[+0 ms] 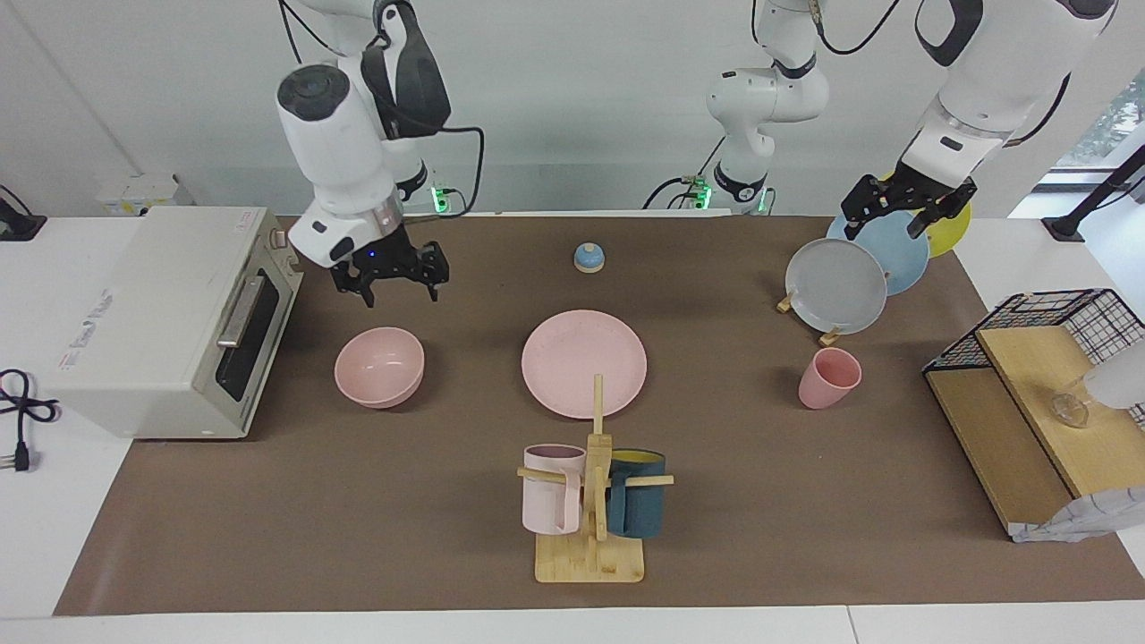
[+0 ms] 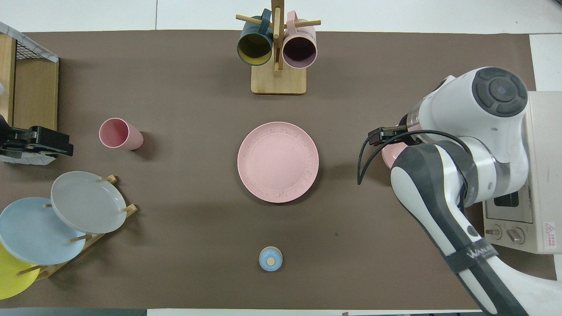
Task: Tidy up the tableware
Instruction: 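Grasp the bowl with the right gripper while the left gripper grasps the cup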
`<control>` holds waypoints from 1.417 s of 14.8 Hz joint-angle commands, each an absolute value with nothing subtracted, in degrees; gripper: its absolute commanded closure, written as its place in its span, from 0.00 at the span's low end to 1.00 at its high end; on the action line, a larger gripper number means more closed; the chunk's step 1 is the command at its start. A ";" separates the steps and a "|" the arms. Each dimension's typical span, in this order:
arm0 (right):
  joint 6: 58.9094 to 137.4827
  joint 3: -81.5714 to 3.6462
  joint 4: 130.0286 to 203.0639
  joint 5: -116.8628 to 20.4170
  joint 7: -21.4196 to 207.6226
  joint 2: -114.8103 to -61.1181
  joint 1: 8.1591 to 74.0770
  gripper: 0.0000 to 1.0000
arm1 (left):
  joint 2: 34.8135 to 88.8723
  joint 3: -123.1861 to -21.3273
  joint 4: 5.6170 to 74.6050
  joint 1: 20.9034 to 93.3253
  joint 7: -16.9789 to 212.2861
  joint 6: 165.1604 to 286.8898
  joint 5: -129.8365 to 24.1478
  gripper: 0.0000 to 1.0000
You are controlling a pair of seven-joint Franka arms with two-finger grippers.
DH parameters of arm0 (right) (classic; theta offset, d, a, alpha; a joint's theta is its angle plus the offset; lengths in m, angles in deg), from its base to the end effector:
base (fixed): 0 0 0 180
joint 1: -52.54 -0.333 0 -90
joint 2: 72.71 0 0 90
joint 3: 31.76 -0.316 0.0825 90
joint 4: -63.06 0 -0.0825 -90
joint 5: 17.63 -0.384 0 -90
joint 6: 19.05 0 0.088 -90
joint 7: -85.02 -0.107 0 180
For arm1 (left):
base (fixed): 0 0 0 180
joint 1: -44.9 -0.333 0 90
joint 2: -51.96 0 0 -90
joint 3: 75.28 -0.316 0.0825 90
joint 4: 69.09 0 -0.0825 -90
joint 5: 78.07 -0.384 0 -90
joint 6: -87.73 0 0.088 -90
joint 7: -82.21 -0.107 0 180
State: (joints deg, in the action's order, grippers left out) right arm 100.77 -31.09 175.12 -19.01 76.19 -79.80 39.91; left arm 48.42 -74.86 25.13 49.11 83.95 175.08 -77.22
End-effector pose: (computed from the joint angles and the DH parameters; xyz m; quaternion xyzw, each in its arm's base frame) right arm 0.5727 0.1227 0.4155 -0.9997 -0.0214 -0.0040 0.0107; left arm 0.5275 -0.0445 0.6195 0.9992 -0.0253 -0.0294 0.0056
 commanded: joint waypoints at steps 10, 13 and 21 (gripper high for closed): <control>111.19 -31.32 186.46 -19.92 77.72 -79.39 40.50 0.18 | 48.26 -74.76 28.55 50.17 84.76 180.09 -78.25 0.00; 112.25 -31.32 186.28 -19.74 80.09 -81.58 40.33 0.27 | 54.92 -74.76 28.73 50.26 84.85 185.70 -75.36 0.00; 105.08 -31.32 179.19 -16.75 81.15 -82.99 36.82 1.00 | 68.92 -74.76 28.91 51.49 90.02 198.56 -74.73 0.00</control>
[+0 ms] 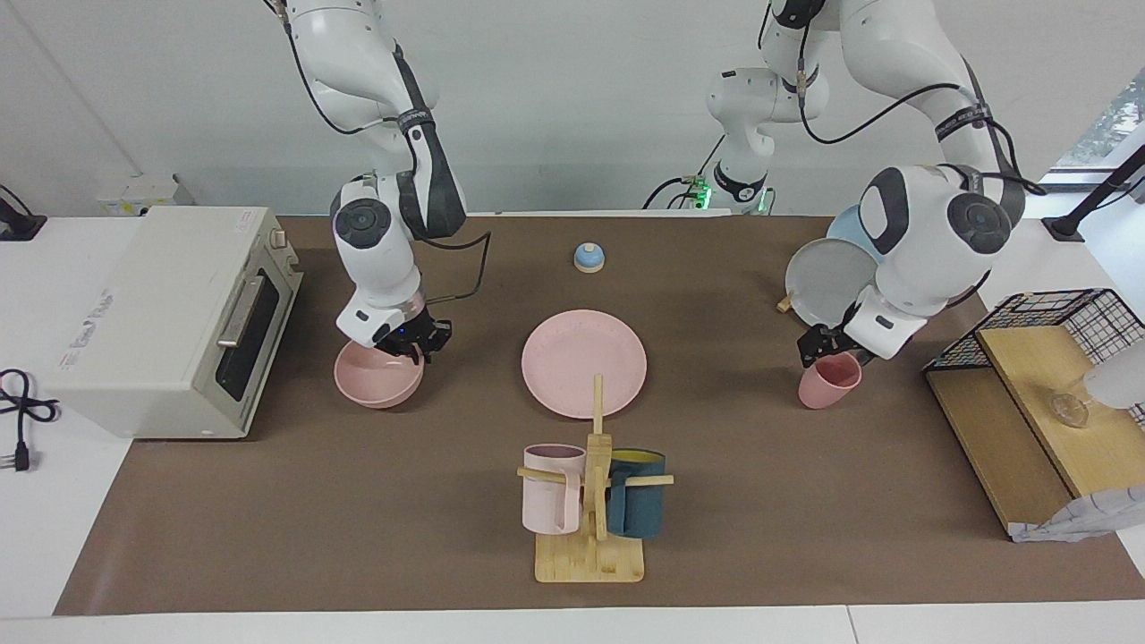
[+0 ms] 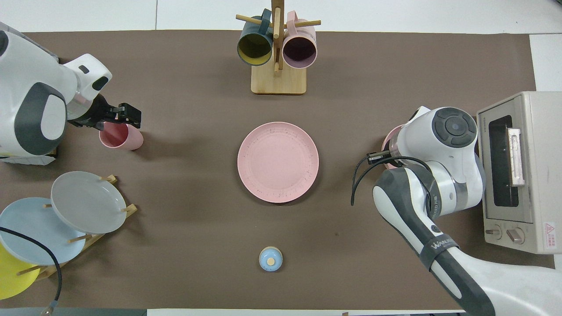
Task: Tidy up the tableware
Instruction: 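Grasp the bowl with the right gripper while the left gripper grasps the cup, then carry the pink bowl onto the pink plate with the right gripper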
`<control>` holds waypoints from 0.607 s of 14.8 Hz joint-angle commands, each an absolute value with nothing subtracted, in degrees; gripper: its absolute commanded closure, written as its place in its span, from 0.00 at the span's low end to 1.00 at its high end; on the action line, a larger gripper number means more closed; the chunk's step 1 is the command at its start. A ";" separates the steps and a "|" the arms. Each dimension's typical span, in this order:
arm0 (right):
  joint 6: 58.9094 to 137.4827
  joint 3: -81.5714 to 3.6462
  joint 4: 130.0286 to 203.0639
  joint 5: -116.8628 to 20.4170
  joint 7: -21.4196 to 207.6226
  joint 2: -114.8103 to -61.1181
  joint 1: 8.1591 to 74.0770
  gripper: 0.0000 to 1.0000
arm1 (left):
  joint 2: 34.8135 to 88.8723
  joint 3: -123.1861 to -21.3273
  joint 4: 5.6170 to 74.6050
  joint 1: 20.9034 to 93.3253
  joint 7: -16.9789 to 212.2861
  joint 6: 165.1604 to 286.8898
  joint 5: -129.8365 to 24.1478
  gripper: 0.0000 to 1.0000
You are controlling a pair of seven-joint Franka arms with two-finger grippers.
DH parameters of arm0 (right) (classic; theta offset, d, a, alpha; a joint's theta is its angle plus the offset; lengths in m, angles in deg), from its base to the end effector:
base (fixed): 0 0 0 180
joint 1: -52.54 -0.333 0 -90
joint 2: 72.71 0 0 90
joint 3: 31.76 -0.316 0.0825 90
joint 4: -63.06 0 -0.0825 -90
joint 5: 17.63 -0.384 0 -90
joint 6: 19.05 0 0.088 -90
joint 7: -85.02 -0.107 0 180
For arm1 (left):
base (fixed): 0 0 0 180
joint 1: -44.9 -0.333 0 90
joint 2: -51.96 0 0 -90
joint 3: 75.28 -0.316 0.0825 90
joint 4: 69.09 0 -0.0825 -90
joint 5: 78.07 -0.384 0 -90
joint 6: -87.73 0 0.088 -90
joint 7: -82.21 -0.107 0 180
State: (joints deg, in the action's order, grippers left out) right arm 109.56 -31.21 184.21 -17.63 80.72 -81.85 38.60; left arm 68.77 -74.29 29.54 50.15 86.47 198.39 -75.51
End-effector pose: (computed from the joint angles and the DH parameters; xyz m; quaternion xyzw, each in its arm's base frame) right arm 0.5474 0.1304 0.3370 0.9967 0.0793 -0.0144 0.0030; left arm 0.6274 -0.0709 0.4073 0.9988 -0.0082 -0.0436 0.0192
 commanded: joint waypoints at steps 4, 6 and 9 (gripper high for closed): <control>88.76 -31.23 158.76 -16.41 71.71 -89.99 28.31 1.00 | 68.83 -74.76 31.72 52.28 93.28 200.58 -74.64 0.00; 81.26 -31.32 146.00 -13.17 63.61 -97.11 22.78 1.00 | 68.66 -74.76 32.07 52.46 93.55 200.58 -74.64 0.00; 84.28 -31.32 141.63 -13.50 54.54 -102.32 16.88 1.00 | 67.96 -74.84 35.57 52.37 93.55 203.21 -74.64 0.00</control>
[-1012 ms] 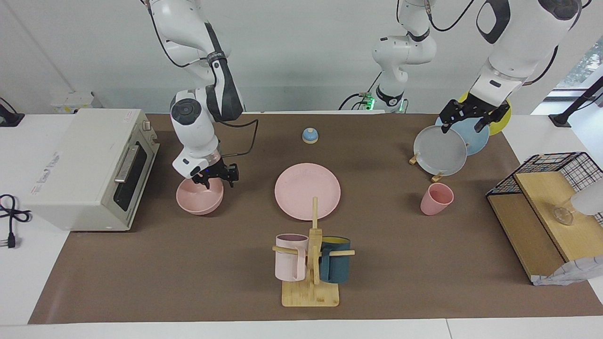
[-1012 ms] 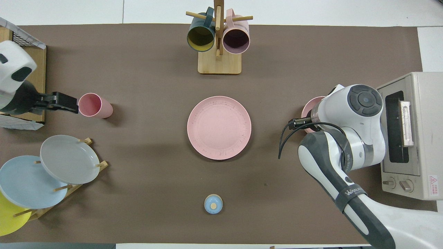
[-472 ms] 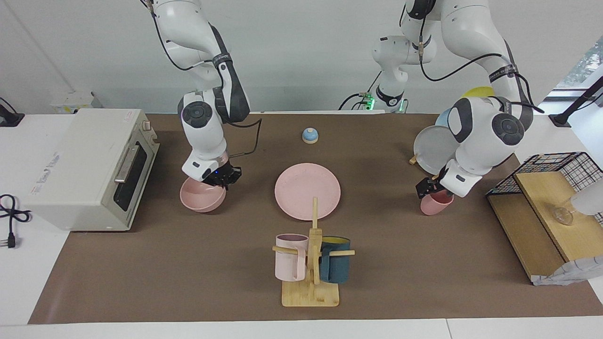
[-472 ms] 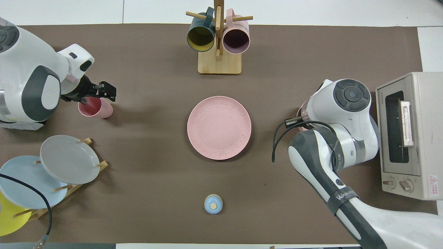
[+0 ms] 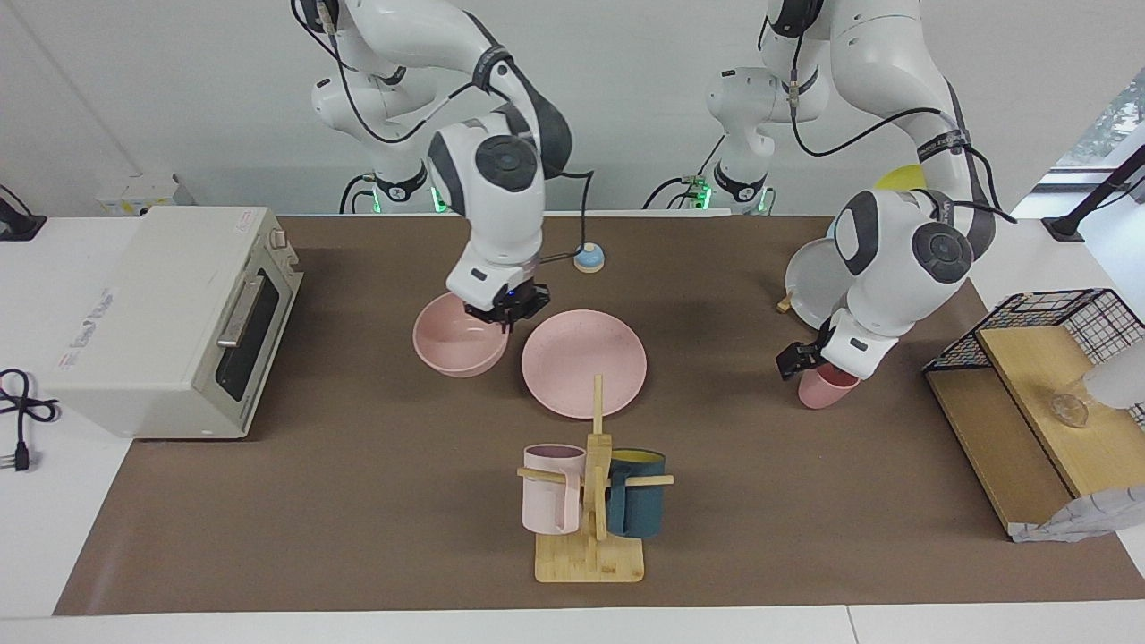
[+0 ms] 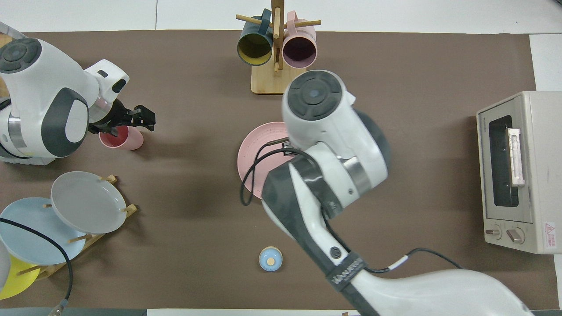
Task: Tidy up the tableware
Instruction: 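Carry the pink bowl onto the pink plate with the right gripper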
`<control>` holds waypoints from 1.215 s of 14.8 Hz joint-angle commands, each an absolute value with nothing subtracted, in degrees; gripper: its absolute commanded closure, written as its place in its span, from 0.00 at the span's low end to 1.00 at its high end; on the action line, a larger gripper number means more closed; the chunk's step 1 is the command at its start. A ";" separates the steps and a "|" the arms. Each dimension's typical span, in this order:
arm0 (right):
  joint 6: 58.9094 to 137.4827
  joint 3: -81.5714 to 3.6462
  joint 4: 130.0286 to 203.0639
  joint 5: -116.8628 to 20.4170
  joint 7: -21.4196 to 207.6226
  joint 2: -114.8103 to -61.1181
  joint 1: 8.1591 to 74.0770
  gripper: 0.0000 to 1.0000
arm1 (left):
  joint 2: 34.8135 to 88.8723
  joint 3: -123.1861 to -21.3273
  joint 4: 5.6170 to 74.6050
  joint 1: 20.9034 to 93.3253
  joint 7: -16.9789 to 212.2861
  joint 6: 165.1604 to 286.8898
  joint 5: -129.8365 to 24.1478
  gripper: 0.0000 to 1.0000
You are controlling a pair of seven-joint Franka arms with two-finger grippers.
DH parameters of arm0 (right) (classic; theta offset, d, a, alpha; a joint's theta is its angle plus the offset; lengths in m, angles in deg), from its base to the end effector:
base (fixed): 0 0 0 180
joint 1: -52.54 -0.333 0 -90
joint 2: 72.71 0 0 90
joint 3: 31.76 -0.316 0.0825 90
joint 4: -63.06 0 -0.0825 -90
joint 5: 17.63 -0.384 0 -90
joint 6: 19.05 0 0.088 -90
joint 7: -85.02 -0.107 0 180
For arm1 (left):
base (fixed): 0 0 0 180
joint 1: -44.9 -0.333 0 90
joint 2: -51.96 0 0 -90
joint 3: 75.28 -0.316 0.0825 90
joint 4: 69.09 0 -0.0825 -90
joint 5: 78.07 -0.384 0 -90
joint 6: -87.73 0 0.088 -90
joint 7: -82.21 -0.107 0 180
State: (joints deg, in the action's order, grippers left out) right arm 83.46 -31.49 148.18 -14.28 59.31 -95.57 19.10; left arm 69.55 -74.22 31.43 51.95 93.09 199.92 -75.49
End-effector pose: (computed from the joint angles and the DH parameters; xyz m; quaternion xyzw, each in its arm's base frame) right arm 0.5608 0.3611 0.4373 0.9958 0.0728 -0.0272 0.0488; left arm 0.6217 -0.0907 0.3857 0.9978 0.0340 -0.0547 0.0144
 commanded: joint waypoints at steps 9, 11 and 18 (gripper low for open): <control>94.50 -31.50 142.78 -15.88 48.20 -103.91 12.99 1.00 | 67.25 -75.02 37.00 52.19 92.32 202.87 -75.52 1.00; 94.85 -31.59 142.42 -15.61 46.35 -105.31 12.64 1.00 | 67.25 -75.02 36.82 52.28 92.14 202.43 -76.66 1.00; 98.37 -32.11 145.93 -16.23 46.26 -105.06 11.41 1.00 | 67.43 -75.11 30.68 51.84 90.39 196.99 -77.72 1.00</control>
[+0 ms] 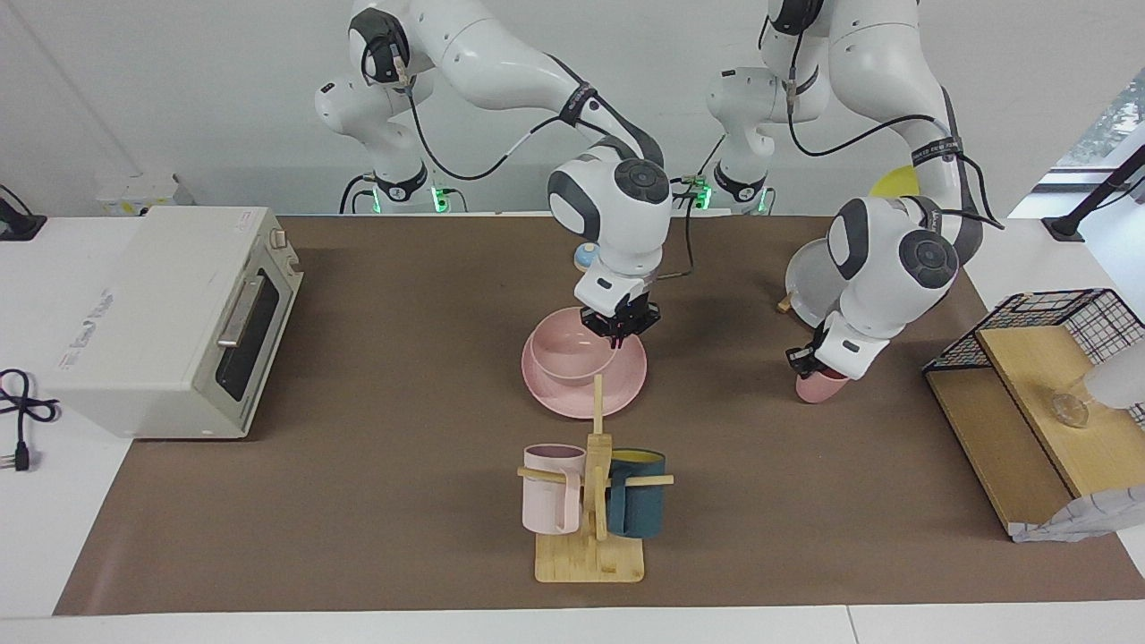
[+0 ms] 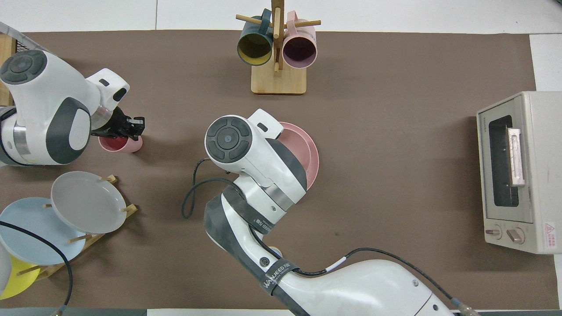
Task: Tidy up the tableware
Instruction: 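Carry the pink bowl onto the pink plate with the right gripper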
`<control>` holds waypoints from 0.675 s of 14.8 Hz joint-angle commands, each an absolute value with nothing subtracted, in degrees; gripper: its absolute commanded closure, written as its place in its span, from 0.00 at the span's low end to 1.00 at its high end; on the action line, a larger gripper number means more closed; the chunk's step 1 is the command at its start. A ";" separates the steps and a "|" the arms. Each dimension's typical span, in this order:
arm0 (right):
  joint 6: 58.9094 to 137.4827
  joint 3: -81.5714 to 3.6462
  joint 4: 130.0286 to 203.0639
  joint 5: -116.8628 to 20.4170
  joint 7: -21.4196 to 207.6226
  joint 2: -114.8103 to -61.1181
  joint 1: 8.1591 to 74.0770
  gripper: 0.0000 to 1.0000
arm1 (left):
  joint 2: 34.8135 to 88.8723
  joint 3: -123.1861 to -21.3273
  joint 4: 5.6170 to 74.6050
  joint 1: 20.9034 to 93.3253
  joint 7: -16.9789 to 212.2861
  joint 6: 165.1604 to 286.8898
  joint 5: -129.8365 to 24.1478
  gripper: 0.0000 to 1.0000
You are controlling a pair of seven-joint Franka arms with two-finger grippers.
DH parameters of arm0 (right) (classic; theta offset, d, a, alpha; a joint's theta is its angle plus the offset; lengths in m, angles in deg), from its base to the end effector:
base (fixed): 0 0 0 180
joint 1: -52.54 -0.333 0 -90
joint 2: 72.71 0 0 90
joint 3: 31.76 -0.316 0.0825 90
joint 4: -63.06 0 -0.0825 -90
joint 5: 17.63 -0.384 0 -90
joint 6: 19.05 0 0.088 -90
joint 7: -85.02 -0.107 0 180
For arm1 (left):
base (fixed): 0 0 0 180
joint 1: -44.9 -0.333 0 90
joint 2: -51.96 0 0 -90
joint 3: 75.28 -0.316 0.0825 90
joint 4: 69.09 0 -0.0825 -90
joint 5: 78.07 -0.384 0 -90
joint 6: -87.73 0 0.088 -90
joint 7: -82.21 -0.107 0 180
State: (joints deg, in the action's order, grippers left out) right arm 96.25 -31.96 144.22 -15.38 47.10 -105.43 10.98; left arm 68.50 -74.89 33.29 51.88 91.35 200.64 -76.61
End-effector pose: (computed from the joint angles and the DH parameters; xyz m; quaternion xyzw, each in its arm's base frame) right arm 0.5355 0.4744 0.3695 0.9989 0.0414 0.0204 0.0050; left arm 0.6161 -0.0811 0.3834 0.9983 0.0211 -0.0537 0.0048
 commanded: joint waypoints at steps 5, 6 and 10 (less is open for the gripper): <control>95.48 -32.11 146.38 -16.05 46.26 -105.32 10.97 1.00 | 67.87 -74.85 23.64 52.46 90.30 190.57 -79.83 1.00; 95.47 -32.11 146.29 -16.14 46.26 -105.32 11.06 1.00 | 67.87 -74.84 23.38 52.46 90.30 190.30 -79.91 1.00; 89.97 -32.03 139.99 -15.88 46.08 -105.49 11.32 0.00 | 68.04 -74.67 21.97 52.54 90.30 189.07 -79.56 1.00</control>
State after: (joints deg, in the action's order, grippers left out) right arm 94.86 -31.92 144.72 -15.38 47.06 -105.68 10.91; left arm 67.96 -74.47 23.54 52.09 90.83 191.23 -78.50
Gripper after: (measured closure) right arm 0.678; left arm 0.938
